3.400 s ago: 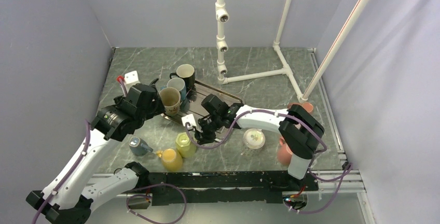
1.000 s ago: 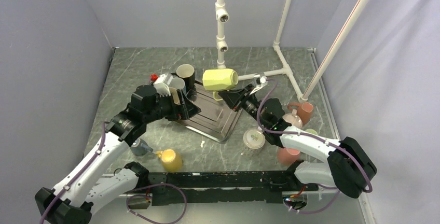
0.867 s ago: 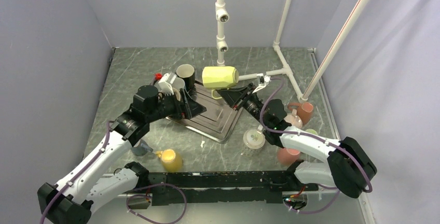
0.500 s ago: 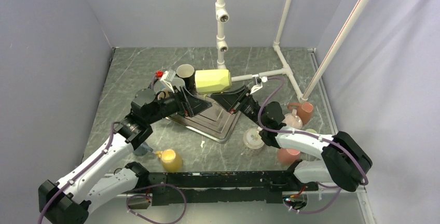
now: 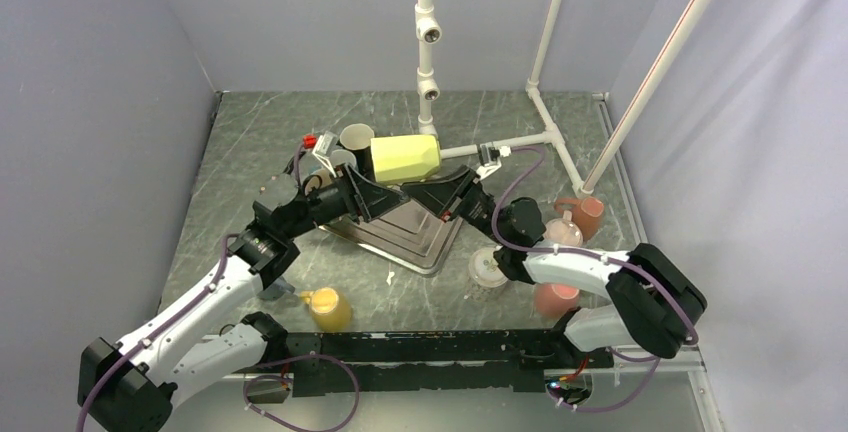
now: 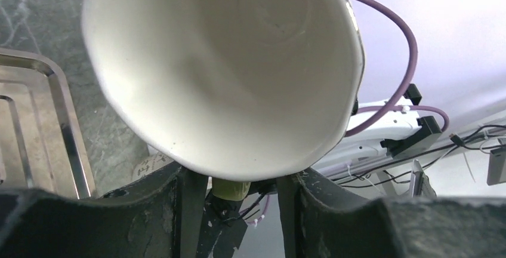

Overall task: Turn the mug right side up
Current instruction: Turn over the cup at the center of the board.

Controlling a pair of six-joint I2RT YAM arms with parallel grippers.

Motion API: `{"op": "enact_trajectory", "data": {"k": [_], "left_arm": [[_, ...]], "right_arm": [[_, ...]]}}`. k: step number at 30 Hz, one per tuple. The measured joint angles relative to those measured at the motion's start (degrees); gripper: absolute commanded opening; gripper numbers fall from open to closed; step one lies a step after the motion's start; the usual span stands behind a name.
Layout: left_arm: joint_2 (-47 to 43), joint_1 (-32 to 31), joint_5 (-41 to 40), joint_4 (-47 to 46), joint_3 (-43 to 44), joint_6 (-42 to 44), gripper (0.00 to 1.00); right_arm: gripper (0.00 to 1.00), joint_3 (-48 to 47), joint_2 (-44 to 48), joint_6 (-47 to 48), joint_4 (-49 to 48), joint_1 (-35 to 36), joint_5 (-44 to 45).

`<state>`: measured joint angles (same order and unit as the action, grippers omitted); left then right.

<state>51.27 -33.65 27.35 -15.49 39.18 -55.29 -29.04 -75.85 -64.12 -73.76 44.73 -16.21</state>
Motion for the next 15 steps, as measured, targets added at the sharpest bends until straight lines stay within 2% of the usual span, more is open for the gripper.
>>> {"op": "enact_trajectory", "data": {"k": [6, 15], "left_arm": [[-0.1, -0.2, 2.1, -2.1, -0.7, -0.3, 0.34], [-0.2, -0.2, 2.8, -4.0, -0.9, -0.3, 0.24]], "right_arm": [[0.0, -1.0, -2.5, -4.0, -3.0, -0.1, -0.7], [0.0, -2.3, -4.1, -6.4, -5.7, -0.2, -2.1]]}}
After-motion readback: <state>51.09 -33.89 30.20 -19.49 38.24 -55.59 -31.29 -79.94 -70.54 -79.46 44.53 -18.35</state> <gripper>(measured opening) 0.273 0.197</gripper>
